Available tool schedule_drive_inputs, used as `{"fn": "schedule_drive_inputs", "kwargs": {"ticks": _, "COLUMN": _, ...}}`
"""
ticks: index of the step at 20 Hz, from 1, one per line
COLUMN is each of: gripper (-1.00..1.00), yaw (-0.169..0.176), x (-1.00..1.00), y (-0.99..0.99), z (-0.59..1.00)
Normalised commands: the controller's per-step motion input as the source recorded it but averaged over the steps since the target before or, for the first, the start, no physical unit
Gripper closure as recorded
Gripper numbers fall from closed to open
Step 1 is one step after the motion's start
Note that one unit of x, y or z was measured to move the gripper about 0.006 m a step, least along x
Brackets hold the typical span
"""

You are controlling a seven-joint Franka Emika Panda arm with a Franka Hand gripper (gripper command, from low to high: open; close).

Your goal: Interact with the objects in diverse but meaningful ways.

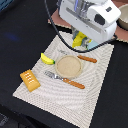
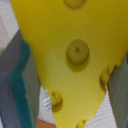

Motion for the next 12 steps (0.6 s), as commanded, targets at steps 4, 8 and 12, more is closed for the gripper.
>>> {"fn": "schedule_drive_inputs", "kwargs": {"ticks": 4, "gripper": 1.00, "yaw": 0.004, "x": -1.00, "y": 0.40, "z": -0.10}}
{"fn": "schedule_drive_inputs", "kwargs": {"ticks": 8, "gripper": 1.00, "yaw": -0.029, "x": -0.89, "y": 0.37, "z": -0.05}}
{"fn": "schedule_drive_inputs", "kwargs": {"ticks": 12, "gripper": 1.00, "yaw": -0.060, "x": -0.81, "y": 0.34, "z": -0.07}}
